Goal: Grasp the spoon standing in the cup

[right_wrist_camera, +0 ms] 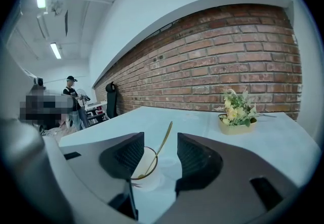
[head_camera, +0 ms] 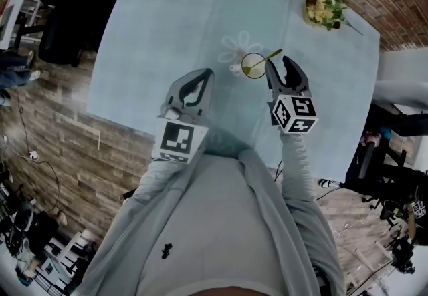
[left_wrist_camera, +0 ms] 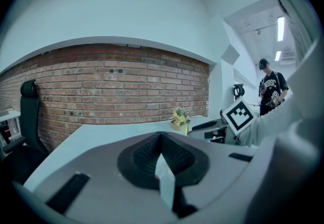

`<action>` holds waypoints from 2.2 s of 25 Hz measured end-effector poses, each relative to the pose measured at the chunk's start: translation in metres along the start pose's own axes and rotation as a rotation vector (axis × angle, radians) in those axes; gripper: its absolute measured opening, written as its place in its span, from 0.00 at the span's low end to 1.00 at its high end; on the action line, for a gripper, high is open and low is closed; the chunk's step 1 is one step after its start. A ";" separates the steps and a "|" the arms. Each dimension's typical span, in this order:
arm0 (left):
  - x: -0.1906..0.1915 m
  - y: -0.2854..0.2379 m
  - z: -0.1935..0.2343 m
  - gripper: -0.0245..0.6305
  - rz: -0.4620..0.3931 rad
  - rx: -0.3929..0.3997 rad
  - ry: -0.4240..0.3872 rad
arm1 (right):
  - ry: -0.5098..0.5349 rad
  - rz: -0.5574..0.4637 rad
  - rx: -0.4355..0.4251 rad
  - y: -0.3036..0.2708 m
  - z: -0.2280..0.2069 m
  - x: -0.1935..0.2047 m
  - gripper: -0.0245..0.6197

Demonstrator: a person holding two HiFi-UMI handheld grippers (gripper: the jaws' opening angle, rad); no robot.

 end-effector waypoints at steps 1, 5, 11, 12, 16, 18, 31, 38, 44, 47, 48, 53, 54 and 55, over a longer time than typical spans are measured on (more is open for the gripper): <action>0.000 0.000 0.001 0.06 0.000 -0.001 -0.001 | -0.004 0.007 -0.003 -0.004 -0.001 0.002 0.35; 0.000 -0.001 0.003 0.06 0.003 -0.006 0.001 | -0.020 0.031 -0.016 -0.017 -0.004 0.010 0.35; 0.002 0.001 0.006 0.06 0.009 -0.012 0.000 | -0.049 0.055 -0.041 -0.032 -0.003 0.016 0.35; 0.002 0.001 0.007 0.06 0.010 -0.014 0.001 | -0.048 0.057 -0.043 -0.034 -0.003 0.017 0.34; 0.003 0.001 0.007 0.06 0.011 -0.022 0.006 | -0.050 0.059 -0.038 -0.039 -0.004 0.018 0.34; 0.003 0.001 0.008 0.06 0.013 -0.024 0.005 | -0.051 0.059 -0.035 -0.040 -0.006 0.018 0.34; 0.006 0.003 0.008 0.06 0.016 -0.033 0.008 | -0.047 0.052 -0.037 -0.034 -0.006 0.017 0.15; 0.005 0.007 0.009 0.07 0.012 -0.036 0.008 | -0.099 0.039 -0.106 -0.031 0.002 0.010 0.07; 0.003 0.008 0.009 0.07 -0.003 -0.034 0.009 | -0.061 0.041 -0.134 -0.030 0.011 0.006 0.06; 0.001 0.009 0.009 0.06 -0.009 -0.034 0.008 | -0.044 0.027 -0.135 -0.026 0.014 0.003 0.06; 0.001 0.010 0.009 0.06 -0.010 -0.034 0.007 | -0.037 0.024 -0.134 -0.025 0.015 0.002 0.06; -0.002 0.013 0.010 0.06 -0.021 -0.035 0.003 | -0.025 0.006 -0.136 -0.019 0.020 -0.006 0.06; -0.003 0.013 0.010 0.06 -0.024 -0.034 0.001 | -0.024 -0.001 -0.136 -0.017 0.021 -0.007 0.06; -0.004 0.014 0.010 0.06 -0.026 -0.033 0.000 | -0.020 -0.006 -0.136 -0.015 0.022 -0.009 0.06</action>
Point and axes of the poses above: the fingertips, and each gripper's own axes: y backward along the fingers, z to its left, x out of its underside, the point moved 7 cm from there along y, backward along the fingers
